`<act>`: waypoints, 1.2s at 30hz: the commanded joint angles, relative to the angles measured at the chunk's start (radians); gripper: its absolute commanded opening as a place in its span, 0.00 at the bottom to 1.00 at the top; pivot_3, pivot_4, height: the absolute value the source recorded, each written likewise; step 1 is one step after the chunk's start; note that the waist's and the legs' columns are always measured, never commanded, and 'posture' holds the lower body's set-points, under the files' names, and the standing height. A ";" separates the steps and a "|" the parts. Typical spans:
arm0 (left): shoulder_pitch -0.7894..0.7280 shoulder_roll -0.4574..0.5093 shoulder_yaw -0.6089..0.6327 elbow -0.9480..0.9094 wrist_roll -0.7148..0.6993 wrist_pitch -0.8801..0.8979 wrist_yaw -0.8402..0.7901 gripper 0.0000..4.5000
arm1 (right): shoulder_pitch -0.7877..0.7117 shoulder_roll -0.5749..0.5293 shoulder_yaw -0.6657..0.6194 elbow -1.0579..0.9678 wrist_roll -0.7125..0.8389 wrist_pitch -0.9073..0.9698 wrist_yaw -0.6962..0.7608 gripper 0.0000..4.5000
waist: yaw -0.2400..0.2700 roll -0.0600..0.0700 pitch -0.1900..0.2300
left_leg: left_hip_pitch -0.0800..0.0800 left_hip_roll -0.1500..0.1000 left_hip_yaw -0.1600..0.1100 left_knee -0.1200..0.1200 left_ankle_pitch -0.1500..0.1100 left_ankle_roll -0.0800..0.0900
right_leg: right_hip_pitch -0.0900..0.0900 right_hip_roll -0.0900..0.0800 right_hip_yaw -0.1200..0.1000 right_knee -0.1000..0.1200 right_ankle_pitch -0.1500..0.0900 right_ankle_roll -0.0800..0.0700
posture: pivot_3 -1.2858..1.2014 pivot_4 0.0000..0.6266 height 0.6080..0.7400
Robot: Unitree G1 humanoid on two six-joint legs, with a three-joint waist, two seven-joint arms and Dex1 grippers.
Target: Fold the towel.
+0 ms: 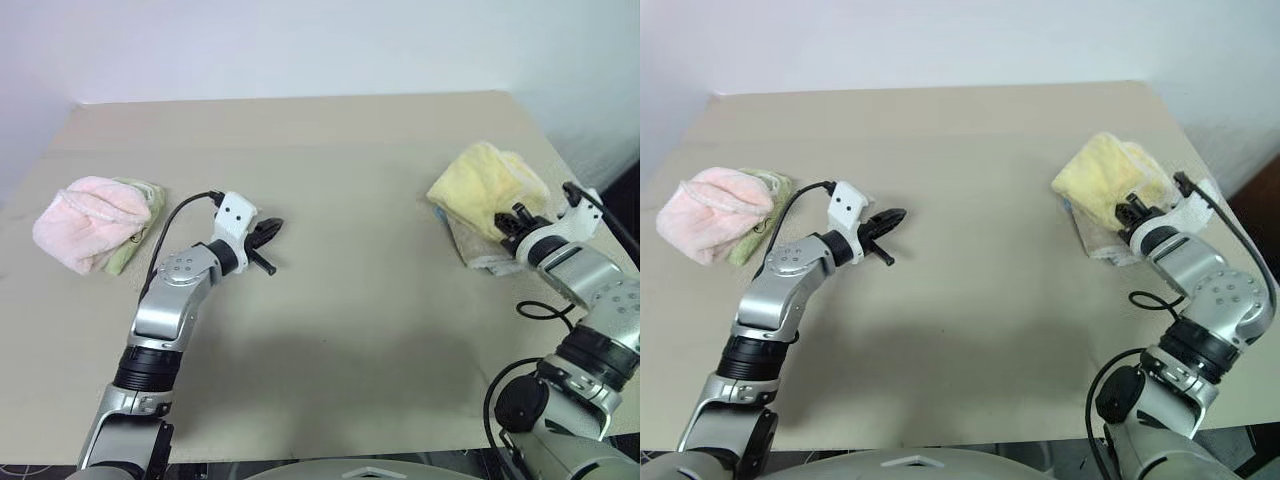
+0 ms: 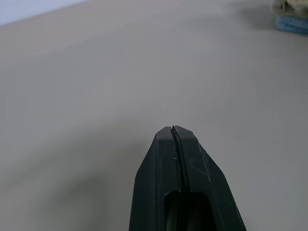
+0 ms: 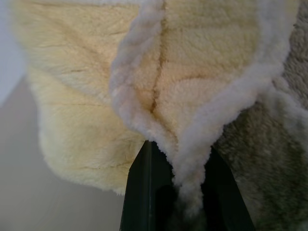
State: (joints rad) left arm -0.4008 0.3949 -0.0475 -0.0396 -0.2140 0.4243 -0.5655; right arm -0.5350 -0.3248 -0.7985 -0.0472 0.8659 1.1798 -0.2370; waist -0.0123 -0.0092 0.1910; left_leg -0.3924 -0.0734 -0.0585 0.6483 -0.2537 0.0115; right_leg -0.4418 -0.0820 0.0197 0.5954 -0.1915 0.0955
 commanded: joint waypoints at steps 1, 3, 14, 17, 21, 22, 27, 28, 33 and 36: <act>-0.015 0.002 0.005 -0.018 0.004 -0.022 -0.003 0.00 | -0.001 0.010 -0.032 -0.063 0.036 -0.058 -0.010 0.19 | 0.001 0.000 0.000 | 0.000 0.000 0.000 0.000 0.000 0.000 | 0.000 0.000 0.000 0.000 0.000 0.000 | 0.52 0.24 0.93; -0.011 0.001 0.006 -0.018 0.005 -0.023 -0.005 0.00 | 0.012 -0.003 -0.022 -0.092 0.049 -0.090 0.023 0.35 | 0.001 0.000 0.000 | 0.000 0.000 0.000 0.000 0.000 0.000 | 0.000 0.000 0.000 0.000 0.000 0.000 | 0.52 0.24 0.93; -0.007 -0.013 -0.014 -0.008 0.004 -0.019 -0.025 0.00 | 0.092 -0.015 -0.070 -0.228 0.171 -0.197 -0.012 0.99 | 0.001 0.000 0.000 | 0.000 0.000 0.000 0.000 0.000 0.000 | 0.000 0.000 0.000 0.000 0.000 0.000 | 0.52 0.24 0.93; -0.015 -0.014 -0.009 0.003 0.004 -0.022 -0.029 0.00 | 0.118 -0.049 -0.042 -0.278 0.135 -0.243 -0.010 0.99 | 0.001 0.000 0.000 | 0.000 0.000 0.000 0.000 0.000 0.000 | 0.000 0.000 0.000 -0.001 0.000 0.000 | 0.52 0.24 0.93; -0.040 -0.031 0.023 0.037 0.006 -0.050 0.008 0.00 | 0.224 -0.241 0.201 -0.427 -0.062 -0.319 0.166 0.99 | 0.001 0.001 0.000 | 0.000 0.000 0.001 0.000 0.000 0.000 | 0.000 0.000 0.000 -0.001 -0.001 0.001 | 0.52 0.24 0.93; -0.044 -0.031 0.022 0.044 0.008 -0.054 0.008 0.00 | 0.243 -0.287 0.285 -0.457 -0.094 -0.332 0.228 0.99 | 0.000 0.001 0.000 | 0.000 0.000 0.001 0.000 0.000 0.000 | 0.000 0.000 0.000 -0.001 -0.001 0.001 | 0.52 0.24 0.93; -0.035 -0.035 0.016 0.041 0.011 -0.064 0.015 0.00 | 0.232 -0.330 0.680 -0.499 -0.229 -0.414 0.440 0.99 | -0.004 -0.001 0.000 | 0.002 0.002 0.000 0.000 0.000 0.000 | 0.002 0.001 -0.001 -0.001 -0.003 0.004 | 0.52 0.24 0.93; -0.026 -0.038 0.016 0.030 0.010 -0.062 0.020 0.00 | 0.205 -0.276 0.753 -0.457 -0.259 -0.446 0.456 0.99 | -0.004 -0.002 0.000 | 0.002 0.002 0.000 0.000 0.000 0.000 | 0.002 0.001 -0.001 -0.001 -0.003 0.004 | 0.52 0.24 0.93; 0.042 -0.031 0.039 -0.040 0.006 -0.052 0.045 0.00 | 0.124 -0.093 0.912 -0.217 -0.406 -0.600 0.507 0.99 | 0.007 -0.002 0.001 | -0.001 0.000 0.000 0.001 0.000 0.000 | 0.001 0.001 -0.001 -0.001 -0.001 0.001 | 0.52 0.24 0.93; 0.104 -0.010 0.076 -0.089 -0.009 -0.042 0.053 0.00 | 0.117 -0.059 0.964 -0.135 -0.479 -0.677 0.554 0.99 | 0.009 -0.002 0.001 | -0.001 -0.002 0.000 0.001 -0.001 0.001 | 0.000 0.000 -0.001 -0.002 0.000 0.001 | 0.52 0.24 0.93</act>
State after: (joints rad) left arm -0.3081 0.3731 -0.0071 -0.0678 -0.2085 0.3860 -0.5178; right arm -0.4106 -0.3921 0.1503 -0.1927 0.4275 0.5611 0.2879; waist -0.0034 -0.0116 0.1917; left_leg -0.3935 -0.0752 -0.0587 0.6489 -0.2548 0.0128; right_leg -0.4418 -0.0823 0.0189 0.5931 -0.1919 0.0960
